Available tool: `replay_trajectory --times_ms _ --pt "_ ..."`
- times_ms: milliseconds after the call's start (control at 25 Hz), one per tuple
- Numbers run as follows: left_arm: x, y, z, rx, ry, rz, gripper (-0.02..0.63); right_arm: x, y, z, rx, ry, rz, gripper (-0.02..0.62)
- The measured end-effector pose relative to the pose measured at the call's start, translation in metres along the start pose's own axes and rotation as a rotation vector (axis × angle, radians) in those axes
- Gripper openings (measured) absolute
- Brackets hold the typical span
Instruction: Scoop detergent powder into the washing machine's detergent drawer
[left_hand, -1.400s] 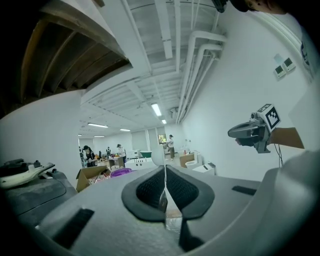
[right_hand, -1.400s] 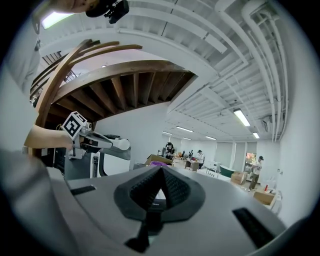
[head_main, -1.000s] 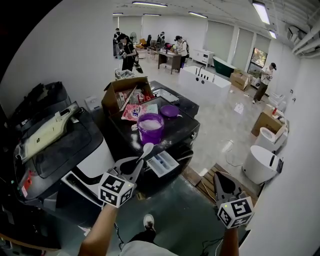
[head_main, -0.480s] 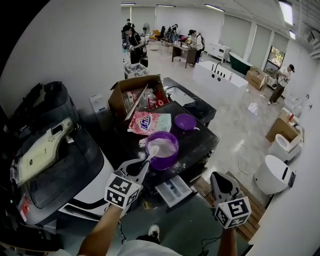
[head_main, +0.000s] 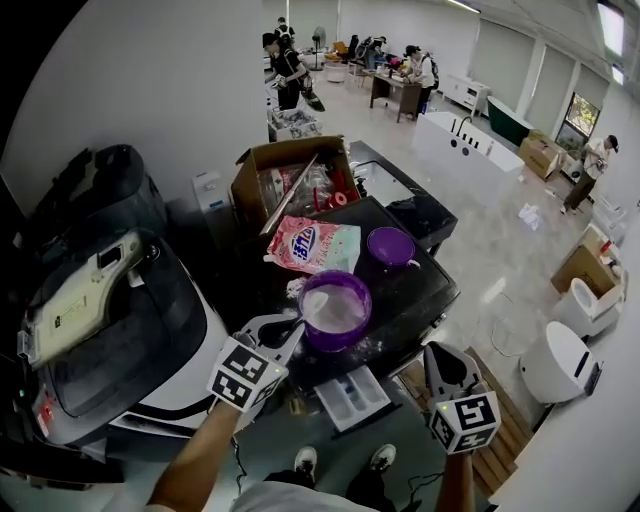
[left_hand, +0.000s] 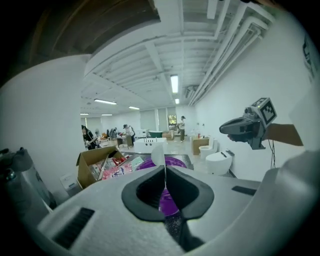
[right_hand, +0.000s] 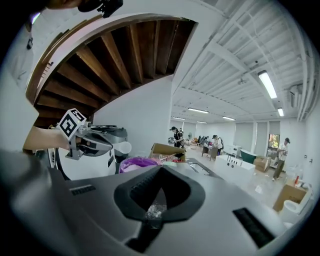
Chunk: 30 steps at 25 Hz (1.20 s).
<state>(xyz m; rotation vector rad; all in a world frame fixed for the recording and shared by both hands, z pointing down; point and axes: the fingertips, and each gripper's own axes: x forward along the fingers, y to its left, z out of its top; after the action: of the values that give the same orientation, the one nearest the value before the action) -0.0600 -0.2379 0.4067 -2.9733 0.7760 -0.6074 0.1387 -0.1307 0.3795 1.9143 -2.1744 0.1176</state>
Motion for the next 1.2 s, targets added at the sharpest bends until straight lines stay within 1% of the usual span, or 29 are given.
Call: replay_trajectory --times_ms 120,320,520,680,840,960,1200 --pt "0.011 0.000 0.001 0.068 0.065 -0.001 0.014 0.018 -0.012 -0.003 0.005 0.003 0.039 -0.003" --pt "0.032 -0.007 0.002 0.151 0.206 -0.055 0.014 0.050 -0.030 -0.004 -0.019 0.014 0.134 -0.003" --pt "0.057 0.007 0.002 0.209 0.302 -0.009 0.014 0.079 -0.046 -0.004 -0.036 0.018 0.218 -0.003" --pt "0.077 0.012 -0.006 0.232 0.391 -0.012 0.014 0.096 -0.053 -0.007 -0.040 0.025 0.272 -0.003" --pt "0.097 0.013 -0.009 0.270 0.483 -0.058 0.014 0.108 -0.055 -0.012 -0.038 0.033 0.318 -0.003" --pt "0.110 0.015 -0.011 0.291 0.538 -0.099 0.014 0.116 -0.055 -0.019 -0.027 0.043 0.332 -0.003" --pt "0.132 0.019 -0.026 0.284 0.644 -0.157 0.014 0.127 -0.055 -0.027 -0.007 0.053 0.338 -0.003"
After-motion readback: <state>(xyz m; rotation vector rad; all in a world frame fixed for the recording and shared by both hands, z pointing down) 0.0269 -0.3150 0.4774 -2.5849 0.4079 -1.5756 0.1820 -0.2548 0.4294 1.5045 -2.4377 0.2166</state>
